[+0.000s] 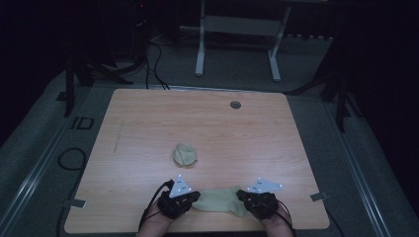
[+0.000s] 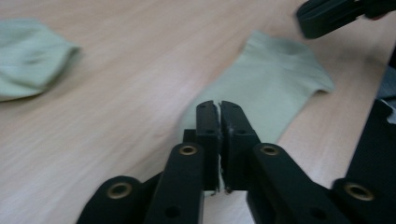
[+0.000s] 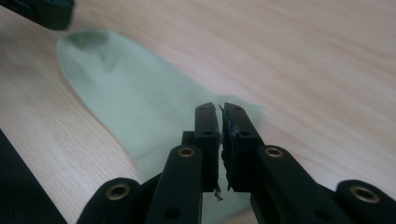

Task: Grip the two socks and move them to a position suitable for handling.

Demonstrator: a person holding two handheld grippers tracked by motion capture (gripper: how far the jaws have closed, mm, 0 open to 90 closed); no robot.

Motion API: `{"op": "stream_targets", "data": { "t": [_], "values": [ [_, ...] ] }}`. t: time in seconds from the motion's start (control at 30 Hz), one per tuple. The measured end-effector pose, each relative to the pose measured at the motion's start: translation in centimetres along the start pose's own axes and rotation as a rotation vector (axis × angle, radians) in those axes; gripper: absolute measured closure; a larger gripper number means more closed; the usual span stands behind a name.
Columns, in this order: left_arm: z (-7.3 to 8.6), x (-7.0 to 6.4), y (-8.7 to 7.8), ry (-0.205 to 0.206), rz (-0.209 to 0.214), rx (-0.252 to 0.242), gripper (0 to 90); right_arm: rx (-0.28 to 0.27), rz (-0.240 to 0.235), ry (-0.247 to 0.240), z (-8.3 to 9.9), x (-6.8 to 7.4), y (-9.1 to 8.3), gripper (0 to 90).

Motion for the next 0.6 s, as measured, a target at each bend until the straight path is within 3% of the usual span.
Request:
{"op": "stream_targets", "data": {
  "t": [0.1, 0.2, 0.3, 0.6],
  "values": [
    [0.1, -0.5, 1.1, 0.036, -0.003, 0.029, 89.3, 0.032, 0.018, -0.026, 0.4, 0.3, 1.4, 75.3],
    [0.4, -0.5, 2.3, 0.04, -0.008, 0.069, 89.2, 0.083, -0.022, -0.03, 0.9, 0.1, 2.7, 66.4],
    [1.1, -0.2, 3.0, 0.036, -0.014, 0.092, 89.3, 0.069, -0.031, -0.055, 1.0, 0.1, 2.8, 61.0],
    [2.1, -0.2, 1.9, 0.027, -0.029, 0.088, 89.3, 0.052, -0.045, -0.076, 1.6, 0.6, 2.6, 55.1]
  ]
}}
Point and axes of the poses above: each handheld gripper's, and its own axes: y roughly forward along the jaws, z roughly out of its underside, x roughly to its left, the point moved 5 cm from there along y, roughly forward along the jaws, and after that the axes turned 10 degrees about -z, right-handed, at the moved point
